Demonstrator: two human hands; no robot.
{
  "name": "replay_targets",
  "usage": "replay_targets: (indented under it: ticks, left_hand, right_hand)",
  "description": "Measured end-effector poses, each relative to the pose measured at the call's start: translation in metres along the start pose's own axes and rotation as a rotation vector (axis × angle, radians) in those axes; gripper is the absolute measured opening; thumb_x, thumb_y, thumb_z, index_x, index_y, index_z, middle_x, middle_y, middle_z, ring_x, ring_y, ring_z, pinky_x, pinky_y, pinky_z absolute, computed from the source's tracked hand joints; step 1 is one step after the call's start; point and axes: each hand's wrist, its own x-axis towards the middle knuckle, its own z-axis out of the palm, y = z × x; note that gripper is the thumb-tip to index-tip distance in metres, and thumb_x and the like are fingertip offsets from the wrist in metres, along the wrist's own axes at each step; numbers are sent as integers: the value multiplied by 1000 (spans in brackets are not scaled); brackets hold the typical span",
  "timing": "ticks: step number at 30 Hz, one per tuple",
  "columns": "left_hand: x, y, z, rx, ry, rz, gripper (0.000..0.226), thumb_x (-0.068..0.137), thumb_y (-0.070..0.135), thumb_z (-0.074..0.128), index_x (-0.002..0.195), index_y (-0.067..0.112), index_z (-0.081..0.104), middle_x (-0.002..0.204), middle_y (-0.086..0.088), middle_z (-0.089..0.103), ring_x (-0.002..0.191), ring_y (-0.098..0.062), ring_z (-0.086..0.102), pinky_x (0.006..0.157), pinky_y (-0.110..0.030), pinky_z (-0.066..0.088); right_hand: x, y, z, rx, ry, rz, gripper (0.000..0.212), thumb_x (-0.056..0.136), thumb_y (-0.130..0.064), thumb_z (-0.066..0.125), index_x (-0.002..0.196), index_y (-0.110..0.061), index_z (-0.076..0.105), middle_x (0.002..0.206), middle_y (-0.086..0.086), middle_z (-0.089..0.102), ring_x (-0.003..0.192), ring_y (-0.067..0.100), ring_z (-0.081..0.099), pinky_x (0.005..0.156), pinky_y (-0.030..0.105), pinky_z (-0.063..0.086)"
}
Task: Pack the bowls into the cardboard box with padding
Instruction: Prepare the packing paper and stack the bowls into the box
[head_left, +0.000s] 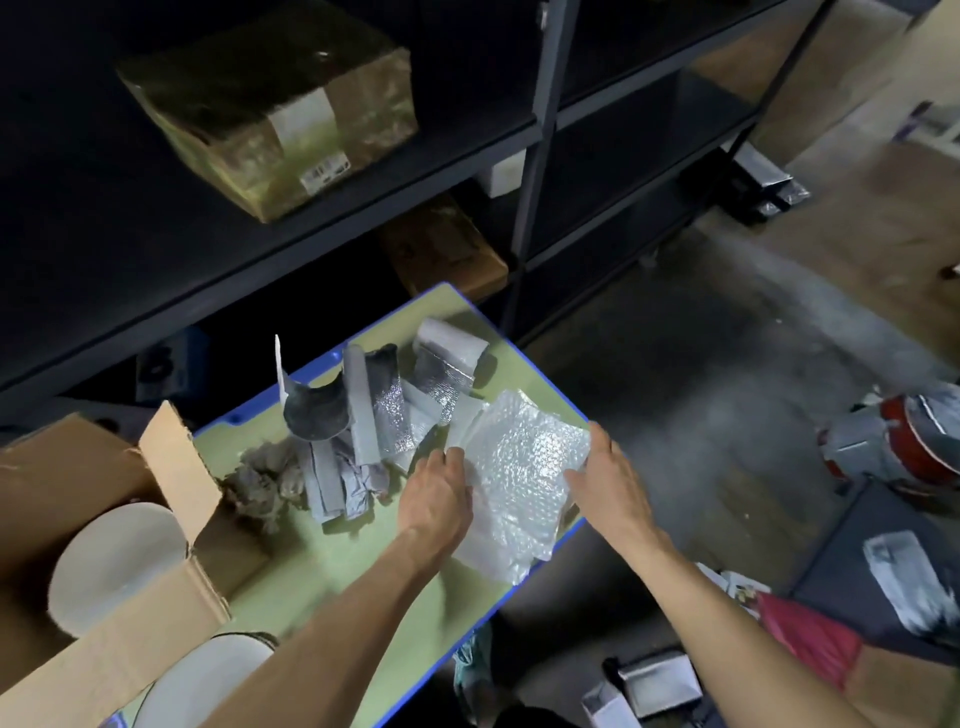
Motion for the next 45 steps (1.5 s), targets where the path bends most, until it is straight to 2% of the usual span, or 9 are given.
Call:
replay_targets:
  ticks: [6,16,20,25,27,32,35,39,45]
  left_hand:
    - [0,-3,-2,-73,-12,-28,39,95,24,55,132,14,49,121,-8,58,113,-27,55,92,-38,47]
    - [-11,-14,-29,-306,58,-22,45,98,40,53,136,17,47,123,-9,58,113,-26,59,93,-40,50]
    - [-19,-12,-56,-468,106,-33,48,96,43,58,136,19,45,118,-1,60,106,-19,59,86,-30,44]
    - [-43,-20,-85,-643,187,-111,20,96,38,56,82,24,53,73,7,59,66,-8,57,55,-21,39]
    - [-55,-28,-89,-704,238,-160,26,90,40,54,81,16,56,79,-4,65,72,-20,61,60,-33,47]
    - [-90,-51,-93,-866,356,-290,32,86,46,53,82,15,61,78,-1,69,68,-18,62,61,-33,48]
    - [-108,-65,-96,-875,402,-325,27,92,43,55,83,19,62,79,5,69,69,-11,63,63,-30,49]
    - [-136,-79,-100,-767,439,-395,15,98,36,56,87,27,60,80,13,67,73,-7,62,61,-18,44]
    - [-203,-100,-92,-675,570,-534,11,99,36,55,95,31,63,84,16,68,80,2,61,64,-17,42]
  right_hand:
    - [-2,-4,0,65,115,1,27,94,-13,56,118,-17,46,114,7,63,104,34,60,75,38,45]
    - [-6,-27,-40,423,96,-100,24,91,-12,48,100,-27,65,102,-2,60,80,13,60,64,25,43]
    - [-12,-49,-58,489,47,-180,20,91,-19,48,92,-28,66,80,7,64,68,26,59,64,32,50]
    - [-25,-86,-60,520,-66,-278,14,89,-17,51,75,-17,50,67,2,36,60,16,38,57,34,37]
    - [-31,-98,-54,573,-110,-312,30,90,-20,57,72,-14,34,68,-3,28,63,15,31,59,33,29]
    - [-49,-118,-33,579,-392,-374,25,91,-37,66,87,-13,59,71,11,49,64,12,43,63,41,44]
    - [-58,-130,-14,554,-486,-388,29,90,-37,69,102,-12,64,96,9,72,89,18,68,91,50,51]
    - [-74,-149,-2,523,-565,-475,12,93,-26,65,103,-22,68,101,-4,75,99,16,69,93,39,53]
    - [-87,-166,19,384,-538,-516,36,83,-42,65,100,-10,63,104,18,70,94,34,65,86,44,52]
